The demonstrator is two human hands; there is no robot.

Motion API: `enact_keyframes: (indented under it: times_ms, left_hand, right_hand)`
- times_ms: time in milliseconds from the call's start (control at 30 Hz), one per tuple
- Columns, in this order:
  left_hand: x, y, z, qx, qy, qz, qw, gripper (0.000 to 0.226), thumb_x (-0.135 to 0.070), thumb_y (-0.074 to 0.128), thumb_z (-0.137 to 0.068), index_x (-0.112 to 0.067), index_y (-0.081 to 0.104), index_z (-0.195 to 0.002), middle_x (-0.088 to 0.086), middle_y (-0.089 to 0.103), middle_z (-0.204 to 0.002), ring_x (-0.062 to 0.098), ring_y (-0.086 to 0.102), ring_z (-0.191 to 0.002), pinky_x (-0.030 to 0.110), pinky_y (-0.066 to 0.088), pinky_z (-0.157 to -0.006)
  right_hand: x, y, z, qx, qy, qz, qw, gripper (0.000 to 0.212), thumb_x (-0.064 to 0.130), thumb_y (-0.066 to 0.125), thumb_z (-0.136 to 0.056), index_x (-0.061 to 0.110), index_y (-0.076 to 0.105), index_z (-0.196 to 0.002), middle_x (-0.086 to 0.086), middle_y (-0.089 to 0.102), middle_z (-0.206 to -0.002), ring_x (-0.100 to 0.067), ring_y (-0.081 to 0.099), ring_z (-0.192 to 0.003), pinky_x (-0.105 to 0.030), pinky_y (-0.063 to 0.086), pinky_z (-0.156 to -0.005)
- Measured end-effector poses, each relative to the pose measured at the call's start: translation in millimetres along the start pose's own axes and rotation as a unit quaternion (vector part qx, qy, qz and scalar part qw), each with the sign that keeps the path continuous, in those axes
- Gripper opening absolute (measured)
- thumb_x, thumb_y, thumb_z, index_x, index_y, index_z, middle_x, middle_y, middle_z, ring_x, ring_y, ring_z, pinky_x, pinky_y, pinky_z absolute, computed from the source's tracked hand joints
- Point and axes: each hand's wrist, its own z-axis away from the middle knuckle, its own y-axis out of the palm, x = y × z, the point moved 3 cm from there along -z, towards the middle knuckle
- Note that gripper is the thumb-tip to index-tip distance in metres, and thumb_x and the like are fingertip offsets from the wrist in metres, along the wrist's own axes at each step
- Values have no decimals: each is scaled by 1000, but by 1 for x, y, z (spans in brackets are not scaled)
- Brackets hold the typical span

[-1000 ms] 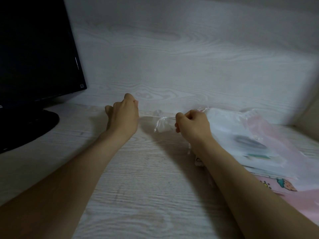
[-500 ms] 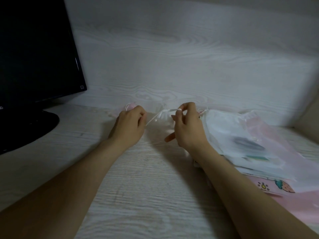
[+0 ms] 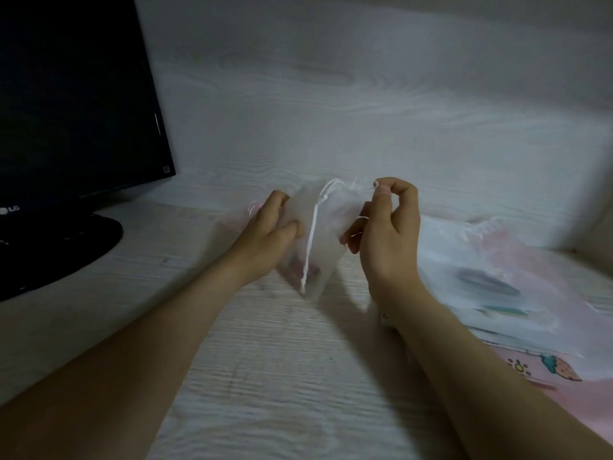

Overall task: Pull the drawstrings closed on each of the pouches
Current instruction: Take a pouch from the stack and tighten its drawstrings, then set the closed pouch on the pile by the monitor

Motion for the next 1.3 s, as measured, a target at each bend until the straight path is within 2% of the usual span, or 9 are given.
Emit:
enact_keyframes:
  times_ms: [167, 333, 400, 533, 600, 700, 867, 1100, 1300]
  left_hand:
    - [-7, -12, 2, -132, -6, -8, 991, 14, -30, 52, -83, -23, 52, -95, -3, 65, -86, 16, 61, -76, 33, 47, -66]
    - [4, -39, -2, -251, -7, -80, 965, 25, -10, 58, -96, -8, 53, -121, 7, 64, -109, 23, 57, -92, 22, 35, -68]
    - [20, -51, -7, -265, -13, -126, 956, 30, -12, 61, -97, -7, 55, -126, 13, 66, -116, 28, 60, -100, 24, 37, -76]
    - [47, -58, -12, -210, -71, -254, 941, 70, -32, 72, -98, -16, 37, -157, 17, 42, -154, 39, 43, -137, 42, 35, -111]
    - [47, -53, -9, -212, -88, -344, 911, 81, -38, 75, -95, -23, 30, -160, 15, 30, -158, 40, 33, -139, 51, 30, -113]
    - [33, -37, -6, -187, -23, -397, 899, 60, -36, 76, -93, -27, 49, -146, 11, 37, -145, 39, 36, -131, 48, 32, -106]
    - [32, -9, 1, 32, 2, -460, 887, 36, -52, 49, -105, -39, 63, -136, -1, 45, -134, 28, 38, -126, 45, 32, -104]
    - [27, -16, 3, -17, -27, -517, 856, 24, -28, 55, -100, -19, 68, -118, 7, 60, -127, 34, 56, -118, 46, 45, -101]
    - [11, 13, 9, 36, 94, -375, 922, 23, -28, 65, -95, -19, 72, -115, 2, 66, -121, 23, 61, -114, 37, 49, -98]
  right_hand:
    - [-15, 6, 12, 45, -5, 113, 993, 36, 17, 55, -101, 27, 40, -133, -14, 74, -83, -17, 68, -70, -26, 52, -68]
    - [-41, 15, 25, 127, 12, 240, 962, 54, 9, 61, -93, 26, 35, -138, -2, 72, -94, -11, 69, -70, -39, 59, -71]
    - [-45, 18, 25, 145, 19, 246, 958, 52, 7, 60, -94, 24, 36, -137, -2, 72, -93, -10, 68, -68, -32, 56, -66]
    - [-47, 19, 24, 163, 14, 276, 947, 46, 7, 59, -94, 21, 40, -134, 1, 71, -84, -4, 64, -67, -13, 47, -59]
    - [-49, 19, 25, 169, 19, 290, 942, 43, 8, 58, -94, 20, 42, -132, 2, 71, -85, -5, 64, -69, -13, 46, -58]
    - [-50, 20, 26, 172, 12, 311, 935, 38, 10, 59, -93, 19, 46, -128, 2, 72, -87, -8, 64, -69, -24, 48, -64]
    - [-51, 23, 28, 182, -11, 346, 920, 30, 11, 59, -91, 17, 55, -120, 4, 72, -85, -7, 64, -75, -19, 46, -69]
    - [-49, 23, 27, 222, -100, 441, 864, 32, 7, 54, -88, 15, 60, -118, -4, 69, -91, -24, 63, -87, -41, 53, -78]
    - [-19, 22, 13, 178, -248, 551, 777, 32, 13, 50, -80, 12, 60, -110, -8, 69, -81, -35, 64, -78, -39, 42, -67]
